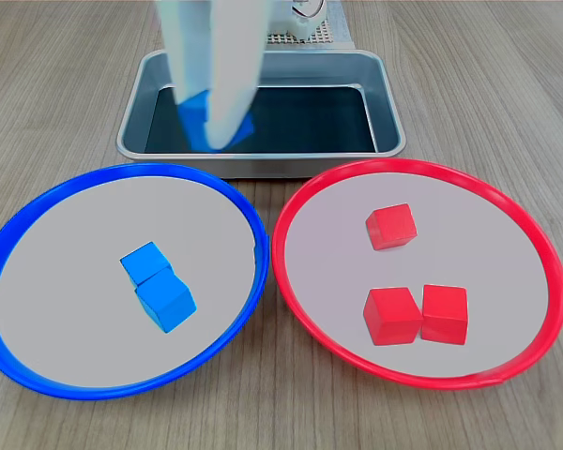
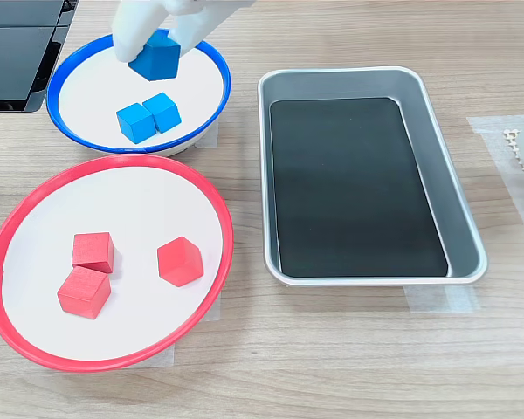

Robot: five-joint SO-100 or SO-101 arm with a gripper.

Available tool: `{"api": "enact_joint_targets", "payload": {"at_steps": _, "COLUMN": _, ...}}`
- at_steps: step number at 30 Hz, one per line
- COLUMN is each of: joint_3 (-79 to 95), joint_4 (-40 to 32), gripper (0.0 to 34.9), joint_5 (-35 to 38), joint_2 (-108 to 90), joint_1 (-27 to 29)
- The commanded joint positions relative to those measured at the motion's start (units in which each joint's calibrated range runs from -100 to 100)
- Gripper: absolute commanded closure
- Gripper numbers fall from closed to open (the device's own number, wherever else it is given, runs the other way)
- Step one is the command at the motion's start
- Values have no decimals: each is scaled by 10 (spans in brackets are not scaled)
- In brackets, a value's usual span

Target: Relocate any blue block in the red dish to the blue dish, correcting any misplacements.

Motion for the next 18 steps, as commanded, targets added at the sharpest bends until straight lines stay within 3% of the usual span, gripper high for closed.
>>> {"api": "enact_joint_targets", "payload": {"at_steps": 1, "joint_3": -47, "joint_4": 3, "gripper": 349, "joint_5": -9, "joint_2": 26, "joint_1": 35}}
{"api": "enact_joint_targets", "payload": {"at_steps": 10, "joint_3": -152, "joint_4": -2, "gripper": 349, "joint_5": -49, "joint_2": 133, "joint_1": 86}}
{"api": "enact_joint_targets", "payload": {"at_steps": 18, "joint_3": -216, "joint_4": 20, "gripper": 349, "joint_5": -88, "joint_2": 191, "joint_1": 80}}
